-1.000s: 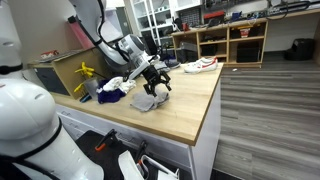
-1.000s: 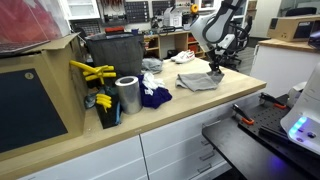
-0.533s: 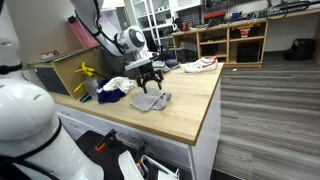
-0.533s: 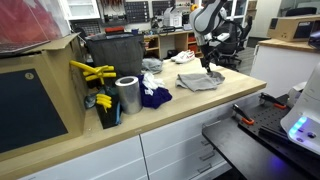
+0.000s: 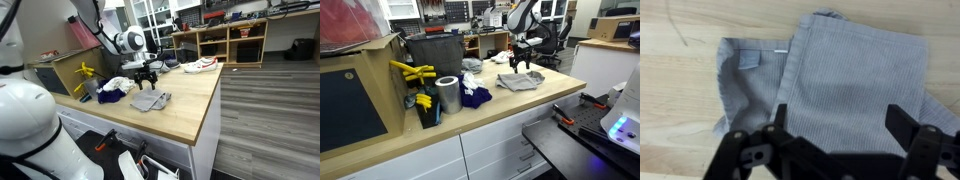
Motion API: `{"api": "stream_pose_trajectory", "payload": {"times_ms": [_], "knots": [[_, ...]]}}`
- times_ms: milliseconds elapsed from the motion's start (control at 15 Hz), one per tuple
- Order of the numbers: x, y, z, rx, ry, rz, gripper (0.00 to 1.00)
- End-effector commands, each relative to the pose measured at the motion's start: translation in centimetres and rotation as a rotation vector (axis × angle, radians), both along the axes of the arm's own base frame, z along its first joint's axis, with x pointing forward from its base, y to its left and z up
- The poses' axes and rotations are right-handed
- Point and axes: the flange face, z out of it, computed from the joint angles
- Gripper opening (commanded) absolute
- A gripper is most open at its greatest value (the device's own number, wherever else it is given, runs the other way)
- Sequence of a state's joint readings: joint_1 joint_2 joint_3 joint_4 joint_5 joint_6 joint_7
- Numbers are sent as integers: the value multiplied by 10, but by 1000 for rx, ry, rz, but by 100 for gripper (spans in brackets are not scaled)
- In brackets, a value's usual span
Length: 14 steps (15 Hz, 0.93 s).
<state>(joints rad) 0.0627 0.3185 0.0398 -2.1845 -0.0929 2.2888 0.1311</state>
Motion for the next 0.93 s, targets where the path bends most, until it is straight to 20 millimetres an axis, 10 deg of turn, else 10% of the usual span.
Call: {"api": "stream_pose_trajectory", "payload": {"times_ms": [0,867], "knots": [[12,26,-16,-2,-38,-99,100],[-9,87,-45,-34,17,-108,100]]}}
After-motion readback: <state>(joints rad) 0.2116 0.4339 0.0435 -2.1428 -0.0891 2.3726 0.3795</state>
